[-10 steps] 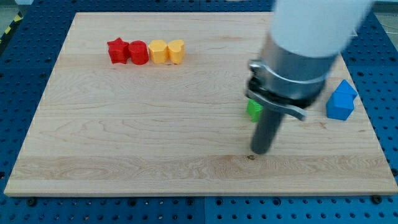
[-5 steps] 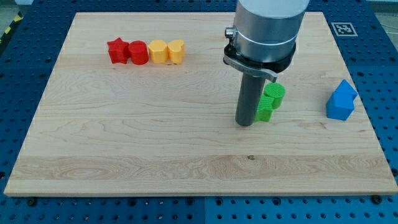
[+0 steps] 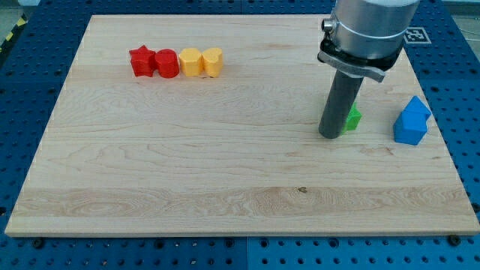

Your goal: Push the green blocks towards the top right side of the board

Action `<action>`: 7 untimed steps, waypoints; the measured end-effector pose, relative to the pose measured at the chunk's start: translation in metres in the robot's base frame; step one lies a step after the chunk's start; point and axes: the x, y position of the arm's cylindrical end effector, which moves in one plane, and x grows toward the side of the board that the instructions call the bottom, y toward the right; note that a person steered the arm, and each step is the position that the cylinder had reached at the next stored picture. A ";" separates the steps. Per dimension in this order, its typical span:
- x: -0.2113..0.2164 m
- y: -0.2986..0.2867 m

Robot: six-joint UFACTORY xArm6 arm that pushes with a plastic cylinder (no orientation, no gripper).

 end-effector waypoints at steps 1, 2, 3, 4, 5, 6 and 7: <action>-0.017 0.004; -0.036 0.006; -0.055 0.015; -0.072 0.032; -0.087 0.049; -0.113 0.048; -0.145 0.055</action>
